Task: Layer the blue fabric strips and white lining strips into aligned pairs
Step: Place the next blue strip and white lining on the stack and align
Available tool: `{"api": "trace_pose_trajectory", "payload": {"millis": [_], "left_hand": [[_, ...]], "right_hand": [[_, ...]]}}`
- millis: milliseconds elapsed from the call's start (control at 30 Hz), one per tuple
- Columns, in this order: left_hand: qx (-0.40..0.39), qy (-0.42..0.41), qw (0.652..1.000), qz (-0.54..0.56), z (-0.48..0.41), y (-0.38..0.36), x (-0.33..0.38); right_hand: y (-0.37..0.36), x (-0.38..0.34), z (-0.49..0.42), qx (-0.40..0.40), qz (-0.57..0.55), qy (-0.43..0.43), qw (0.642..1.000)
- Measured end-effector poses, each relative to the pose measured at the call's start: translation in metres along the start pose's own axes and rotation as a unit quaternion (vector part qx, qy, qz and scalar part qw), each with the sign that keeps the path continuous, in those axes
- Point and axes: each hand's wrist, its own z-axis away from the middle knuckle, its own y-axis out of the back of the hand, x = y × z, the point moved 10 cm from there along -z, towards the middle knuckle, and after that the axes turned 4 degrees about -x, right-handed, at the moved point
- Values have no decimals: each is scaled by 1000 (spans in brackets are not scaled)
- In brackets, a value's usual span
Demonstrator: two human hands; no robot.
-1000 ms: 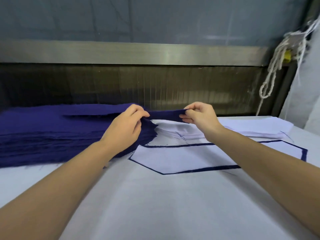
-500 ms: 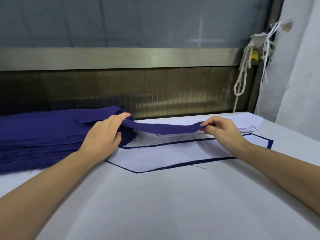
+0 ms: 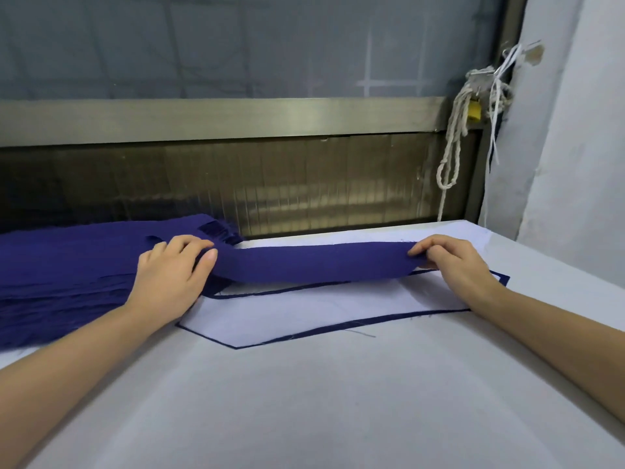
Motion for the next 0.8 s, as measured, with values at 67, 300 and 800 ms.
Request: {"api": "trace_pose_trajectory", "payload": {"millis": [67,300,800], "left_hand": [[1,-15,999,33,2,4,3],[43,-55,991,112,20,26,7],[5,-108,985,133,45,16,24]], "right_hand": [[-1,2,-2,0,22,5,1000],[8,4,-6,21,86,17,996],[33,11,-5,53,65,24,996]]}}
